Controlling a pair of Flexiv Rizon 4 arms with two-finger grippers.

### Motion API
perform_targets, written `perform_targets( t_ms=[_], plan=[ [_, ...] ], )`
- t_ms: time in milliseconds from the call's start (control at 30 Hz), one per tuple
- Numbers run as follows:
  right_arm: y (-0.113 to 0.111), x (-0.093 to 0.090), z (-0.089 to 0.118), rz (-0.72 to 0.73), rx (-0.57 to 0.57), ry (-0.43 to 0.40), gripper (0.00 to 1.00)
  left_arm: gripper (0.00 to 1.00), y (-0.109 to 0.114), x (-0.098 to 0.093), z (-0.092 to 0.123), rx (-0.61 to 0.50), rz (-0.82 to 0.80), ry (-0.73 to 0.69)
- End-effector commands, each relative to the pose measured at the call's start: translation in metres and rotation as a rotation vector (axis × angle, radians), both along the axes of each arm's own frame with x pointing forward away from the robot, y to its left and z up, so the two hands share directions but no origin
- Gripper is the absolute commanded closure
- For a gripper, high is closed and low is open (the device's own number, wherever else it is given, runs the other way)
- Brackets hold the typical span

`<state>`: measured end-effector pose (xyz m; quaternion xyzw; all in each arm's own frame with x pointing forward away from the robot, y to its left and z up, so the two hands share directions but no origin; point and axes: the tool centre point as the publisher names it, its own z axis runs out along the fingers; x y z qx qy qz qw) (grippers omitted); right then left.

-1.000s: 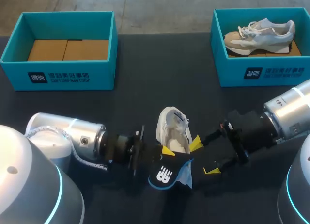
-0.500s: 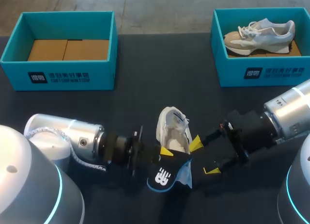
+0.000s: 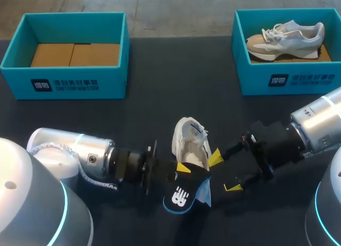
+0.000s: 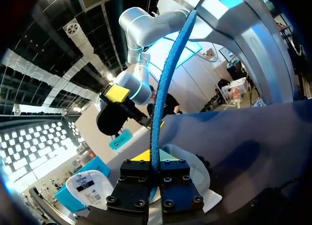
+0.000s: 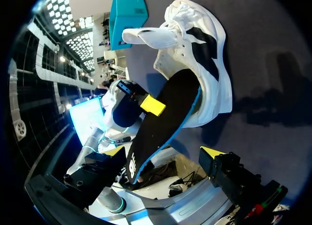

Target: Take the shoe out of the shoebox, open the shoe tongue, remove and reinsert the insole, then place the shoe into the shoebox

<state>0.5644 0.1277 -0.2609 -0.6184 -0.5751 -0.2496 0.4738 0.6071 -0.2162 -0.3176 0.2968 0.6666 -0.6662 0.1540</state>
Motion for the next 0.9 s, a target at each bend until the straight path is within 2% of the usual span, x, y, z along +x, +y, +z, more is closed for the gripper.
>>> perform_targets(
  t_ms=[33, 900],
  plan=[
    [0.001, -0.001, 0.0, -0.002, -0.001, -0.001, 0.0, 1.0, -0.002, -0.002, -0.002, 0.006, 0.014, -0.002],
    [0.001, -0.001, 0.0, -0.002, -0.001, -0.001, 0.0, 1.0, -0.002, 0.011, -0.017, 0.02, 0.108, 0.007]
  ],
)
